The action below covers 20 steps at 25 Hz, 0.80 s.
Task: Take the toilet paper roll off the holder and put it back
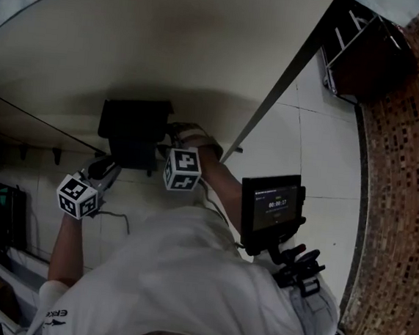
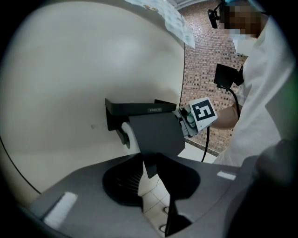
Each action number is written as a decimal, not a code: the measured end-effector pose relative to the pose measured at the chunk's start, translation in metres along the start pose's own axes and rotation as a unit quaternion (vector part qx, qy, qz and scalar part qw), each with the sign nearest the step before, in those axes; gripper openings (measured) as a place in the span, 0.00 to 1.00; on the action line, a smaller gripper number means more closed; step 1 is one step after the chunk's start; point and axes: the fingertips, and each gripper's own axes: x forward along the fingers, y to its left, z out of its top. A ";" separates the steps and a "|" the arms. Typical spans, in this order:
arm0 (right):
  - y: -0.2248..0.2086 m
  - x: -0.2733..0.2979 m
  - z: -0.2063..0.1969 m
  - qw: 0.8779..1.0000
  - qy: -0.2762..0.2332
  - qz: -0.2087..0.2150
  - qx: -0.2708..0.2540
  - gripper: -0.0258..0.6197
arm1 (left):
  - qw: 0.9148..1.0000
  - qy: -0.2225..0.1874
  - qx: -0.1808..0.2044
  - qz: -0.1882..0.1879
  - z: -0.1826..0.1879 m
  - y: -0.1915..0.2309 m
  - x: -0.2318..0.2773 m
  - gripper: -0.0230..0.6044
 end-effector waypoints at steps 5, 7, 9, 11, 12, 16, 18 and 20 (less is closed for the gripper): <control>0.002 0.001 0.005 1.000 -0.014 0.002 0.013 0.41 | 1.000 0.002 0.000 0.000 -0.002 0.000 -0.002 0.18; 0.004 0.002 0.006 1.000 -0.020 0.006 0.018 0.41 | 1.000 0.002 0.000 0.000 -0.002 0.000 -0.003 0.18; 0.004 0.002 0.008 0.999 -0.025 0.009 0.022 0.41 | 1.000 0.004 0.001 0.000 -0.002 0.000 -0.004 0.18; 0.005 0.002 0.008 0.999 -0.027 0.011 0.023 0.41 | 1.000 0.005 0.001 -0.001 -0.002 0.001 -0.004 0.18; 0.005 0.002 0.008 0.999 -0.027 0.012 0.023 0.41 | 1.000 0.006 0.001 -0.001 -0.002 0.001 -0.004 0.18; 0.006 0.003 0.008 0.999 -0.028 0.012 0.022 0.41 | 1.000 0.009 0.002 -0.003 -0.003 0.001 -0.004 0.18; 0.004 0.003 0.009 0.999 -0.028 0.008 0.019 0.41 | 1.000 0.010 0.003 -0.004 -0.004 0.002 -0.004 0.18; 0.002 0.003 0.009 0.999 -0.029 0.001 0.018 0.42 | 1.000 0.010 0.003 -0.004 -0.004 0.002 -0.004 0.18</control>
